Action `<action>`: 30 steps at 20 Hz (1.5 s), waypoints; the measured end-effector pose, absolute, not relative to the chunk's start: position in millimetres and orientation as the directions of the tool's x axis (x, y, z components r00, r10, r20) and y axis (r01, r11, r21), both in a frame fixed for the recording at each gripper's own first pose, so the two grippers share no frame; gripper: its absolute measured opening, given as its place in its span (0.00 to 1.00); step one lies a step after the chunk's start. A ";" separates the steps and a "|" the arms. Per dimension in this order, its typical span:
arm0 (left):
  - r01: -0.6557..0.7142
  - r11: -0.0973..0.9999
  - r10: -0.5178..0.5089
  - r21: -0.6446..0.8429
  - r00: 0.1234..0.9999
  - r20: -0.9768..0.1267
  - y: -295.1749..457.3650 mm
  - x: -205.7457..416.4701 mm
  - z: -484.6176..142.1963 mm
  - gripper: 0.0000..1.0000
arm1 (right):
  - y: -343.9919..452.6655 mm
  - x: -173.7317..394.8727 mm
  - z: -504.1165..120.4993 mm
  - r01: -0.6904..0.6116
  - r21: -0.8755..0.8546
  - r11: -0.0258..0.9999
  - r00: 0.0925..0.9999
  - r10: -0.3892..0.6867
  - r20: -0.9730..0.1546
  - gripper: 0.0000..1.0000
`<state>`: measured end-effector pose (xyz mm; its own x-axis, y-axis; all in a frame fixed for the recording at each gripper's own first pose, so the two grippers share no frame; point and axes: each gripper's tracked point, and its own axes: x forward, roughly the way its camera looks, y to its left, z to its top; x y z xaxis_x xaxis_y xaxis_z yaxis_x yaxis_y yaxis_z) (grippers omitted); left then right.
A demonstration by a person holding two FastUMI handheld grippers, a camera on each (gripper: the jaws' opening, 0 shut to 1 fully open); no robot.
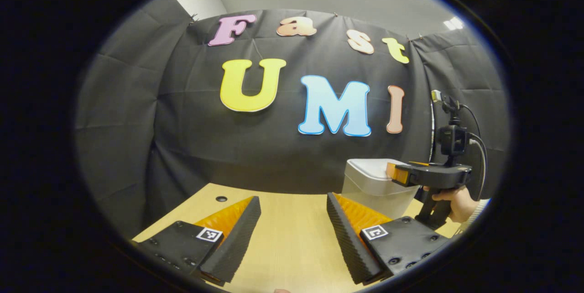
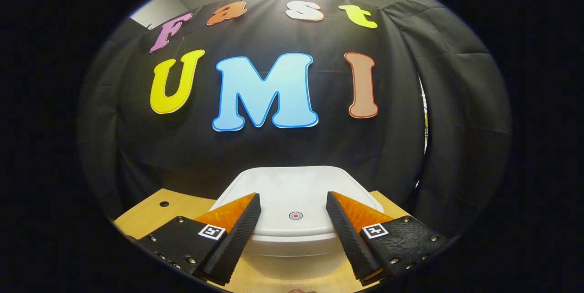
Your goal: Press the lid of the desktop garbage bin to open it, pick up the crumpled paper on the desktop and throw it into the bin, then pick up the pop can on the desktop and drop it into the bin, and finally close the garbage bin lid.
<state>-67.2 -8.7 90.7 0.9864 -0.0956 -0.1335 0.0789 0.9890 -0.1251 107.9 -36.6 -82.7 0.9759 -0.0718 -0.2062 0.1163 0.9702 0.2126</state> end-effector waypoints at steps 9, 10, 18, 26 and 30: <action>0.085 0.988 -0.101 -0.128 0.988 -0.119 -23.8 -75.4 94.0 0.95 | -21.9 52.3 -67.8 0.065 0.259 0.964 0.973 -0.005 -0.229 0.93; 0.085 0.988 -0.100 -0.128 0.988 -0.120 -24.9 -77.8 94.1 0.95 | -20.3 45.9 -65.1 0.059 0.254 0.965 0.975 -0.002 -0.221 0.93; 0.051 0.992 -0.064 -0.114 0.992 -0.109 -33.2 -99.5 100.5 0.95 | -12.3 -8.2 -41.0 -0.021 0.183 0.983 0.986 0.050 -0.157 0.93; 0.030 0.997 -0.034 -0.068 0.997 -0.065 -39.2 -112.8 117.6 0.95 | -11.0 -52.5 -37.8 -0.062 0.146 0.987 0.988 0.081 -0.134 0.93; 0.048 0.997 -0.052 -0.067 0.996 -0.068 -43.2 -115.6 121.8 0.95 | -8.9 -58.8 -29.3 -0.056 0.144 0.988 0.990 0.073 -0.120 0.93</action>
<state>-115.6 -43.2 121.8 0.9963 -0.0522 -0.0679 0.0476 0.9966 -0.0674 -58.8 -8.9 -29.3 0.9900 0.0735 -0.1202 -0.0558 0.9879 0.1445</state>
